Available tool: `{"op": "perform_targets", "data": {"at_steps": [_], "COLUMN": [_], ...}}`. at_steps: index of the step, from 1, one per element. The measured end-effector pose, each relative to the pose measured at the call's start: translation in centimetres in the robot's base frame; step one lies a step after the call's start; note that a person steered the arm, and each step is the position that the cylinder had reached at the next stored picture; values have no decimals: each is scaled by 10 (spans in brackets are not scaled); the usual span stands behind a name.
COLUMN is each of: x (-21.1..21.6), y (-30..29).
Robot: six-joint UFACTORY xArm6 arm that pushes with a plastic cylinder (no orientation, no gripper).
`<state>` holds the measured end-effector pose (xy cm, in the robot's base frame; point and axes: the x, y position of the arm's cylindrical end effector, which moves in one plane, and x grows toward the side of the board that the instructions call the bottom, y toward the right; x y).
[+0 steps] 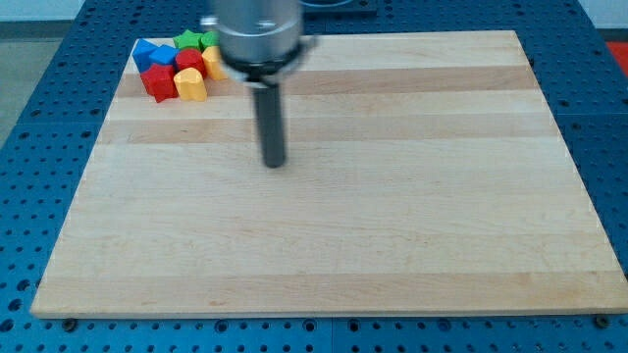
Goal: Move your hand to the top left
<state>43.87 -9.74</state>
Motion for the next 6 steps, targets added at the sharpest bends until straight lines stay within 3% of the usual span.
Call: {"op": "perform_targets", "data": {"at_steps": [2,4,6], "x": [-19,-105,-197], "y": [-107,-207,-207]}}
